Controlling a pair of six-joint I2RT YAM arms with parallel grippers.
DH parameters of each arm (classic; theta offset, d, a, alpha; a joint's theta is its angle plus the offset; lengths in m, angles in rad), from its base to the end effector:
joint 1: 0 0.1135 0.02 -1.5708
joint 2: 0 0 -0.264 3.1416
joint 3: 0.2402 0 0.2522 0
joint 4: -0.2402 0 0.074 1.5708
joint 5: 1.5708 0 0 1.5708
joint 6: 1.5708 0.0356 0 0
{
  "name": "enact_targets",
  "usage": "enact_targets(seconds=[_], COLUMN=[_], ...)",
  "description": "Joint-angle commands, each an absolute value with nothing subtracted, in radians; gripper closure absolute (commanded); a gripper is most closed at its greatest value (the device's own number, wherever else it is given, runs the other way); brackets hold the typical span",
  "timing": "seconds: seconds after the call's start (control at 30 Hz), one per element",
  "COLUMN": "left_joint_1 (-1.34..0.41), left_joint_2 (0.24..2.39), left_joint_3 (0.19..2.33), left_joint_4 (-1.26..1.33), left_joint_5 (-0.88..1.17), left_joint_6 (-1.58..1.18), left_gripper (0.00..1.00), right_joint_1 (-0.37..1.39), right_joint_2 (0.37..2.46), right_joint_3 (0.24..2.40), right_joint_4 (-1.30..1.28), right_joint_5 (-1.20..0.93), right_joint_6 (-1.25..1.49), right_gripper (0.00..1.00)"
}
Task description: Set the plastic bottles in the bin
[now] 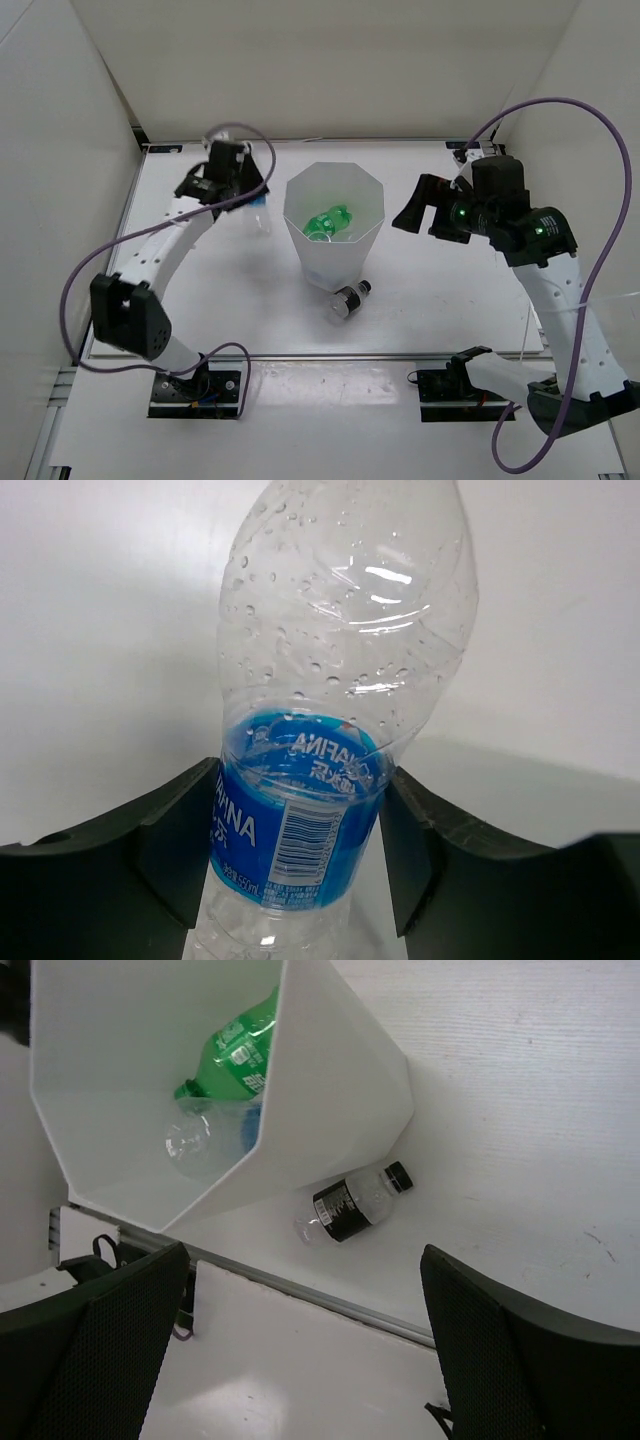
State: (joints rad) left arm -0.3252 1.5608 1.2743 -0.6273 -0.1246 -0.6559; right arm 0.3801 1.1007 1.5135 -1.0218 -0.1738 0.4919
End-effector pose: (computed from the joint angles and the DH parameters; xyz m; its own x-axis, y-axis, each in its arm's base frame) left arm 0.3199 -0.1032 0.2792 -0.7441 -0.3877 -0.5440 -0.2633 0.9187 -0.2945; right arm 0.1743 0.0763 0.4397 -0.7030 0.2201 -0.6763 -0.1873 0.8601 0.4746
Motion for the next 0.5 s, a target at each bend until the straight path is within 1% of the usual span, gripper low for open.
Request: enact_targets(seconds=[0.0, 0.03, 0.1, 0.13, 0.27, 0.3, 0.47], left_joint_1=[-0.357, -0.371, -0.403, -0.403, -0.51, -0.576, -0.709], left_joint_2=[1.41, 1.41, 1.426, 1.458, 1.529, 1.538, 1.571], left_joint_3=[1.55, 1.681, 1.806, 1.916, 2.084, 2.094, 2.036], left_joint_4=[-0.637, -0.637, -0.637, -0.637, -0.637, -0.637, -0.637], left_joint_5=[-0.267, -0.267, -0.253, -0.203, -0.132, -0.155, -0.178], left_joint_6=[-0.644, -0.625, -0.556, -0.533, -0.46, -0.434, -0.41], left_gripper=[0.34, 0.32, 0.3, 0.29, 0.28, 0.26, 0.25], right_joint_1=[0.358, 0.347, 0.333, 0.333, 0.324, 0.312, 0.249], right_joint_2=[1.077, 1.077, 1.089, 1.089, 1.115, 1.115, 1.16], right_joint_3=[1.471, 1.441, 1.417, 1.417, 1.384, 1.359, 1.292], right_joint_4=[-1.012, -1.012, -1.002, -0.991, -0.97, -0.969, -0.954], right_joint_5=[-0.158, -0.19, -0.227, -0.227, -0.261, -0.261, -0.33], right_joint_6=[0.499, 0.514, 0.535, 0.535, 0.589, 0.589, 0.643], right_gripper=[0.0, 0.0, 0.0, 0.0, 0.0, 0.0, 0.0])
